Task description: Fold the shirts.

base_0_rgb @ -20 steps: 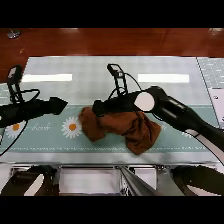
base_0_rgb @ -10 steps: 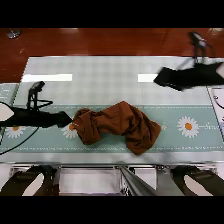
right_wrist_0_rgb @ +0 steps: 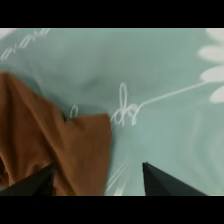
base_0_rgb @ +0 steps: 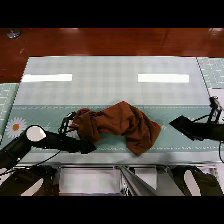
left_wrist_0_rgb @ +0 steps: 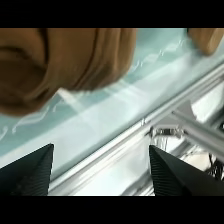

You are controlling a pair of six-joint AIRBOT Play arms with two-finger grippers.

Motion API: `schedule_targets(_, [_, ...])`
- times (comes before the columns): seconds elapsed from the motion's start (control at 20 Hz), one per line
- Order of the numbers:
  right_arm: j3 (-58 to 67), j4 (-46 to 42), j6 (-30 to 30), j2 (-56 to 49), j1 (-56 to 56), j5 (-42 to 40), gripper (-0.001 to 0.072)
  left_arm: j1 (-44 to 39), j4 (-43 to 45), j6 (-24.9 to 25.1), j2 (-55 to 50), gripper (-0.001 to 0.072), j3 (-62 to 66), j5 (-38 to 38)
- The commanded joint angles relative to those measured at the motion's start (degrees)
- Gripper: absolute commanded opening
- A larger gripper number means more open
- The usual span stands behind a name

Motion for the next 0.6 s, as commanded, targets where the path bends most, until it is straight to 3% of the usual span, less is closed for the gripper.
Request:
schedule_targets(0.0, [-5.4,4.5,-0.9,1.8,2.9,-2.1,0.062,-7.0,-7.4,-2.7,-1.9,0.0702,-1.2,18.6])
schedule_targets(0.3, [-5.4,3.2,1.7,1.8,8.3,-4.0,0.062,-9.0,-9.7,-0.6,-10.0,0.0698,1.6,25.8])
schedule_targets(0.35, [-5.4,3.0,2.0,1.8,8.9,-3.4,0.062,-9.0,-9.6,0.9,-11.0,0.0499,2.6,25.4])
schedule_targets(0.4, [-5.4,3.0,2.1,1.8,9.8,-2.4,0.062,-8.5,-9.6,6.2,-11.5,0.0047,3.8,23.9])
schedule_targets(0.45, [-5.4,3.0,2.0,1.8,11.0,-0.7,0.062,-7.8,-9.6,8.9,-11.5,0.0027,4.7,22.2])
schedule_targets(0.55, [-5.9,3.0,2.1,1.8,14.7,2.8,0.062,-5.0,-9.6,9.7,-11.5,0.0027,6.1,19.3])
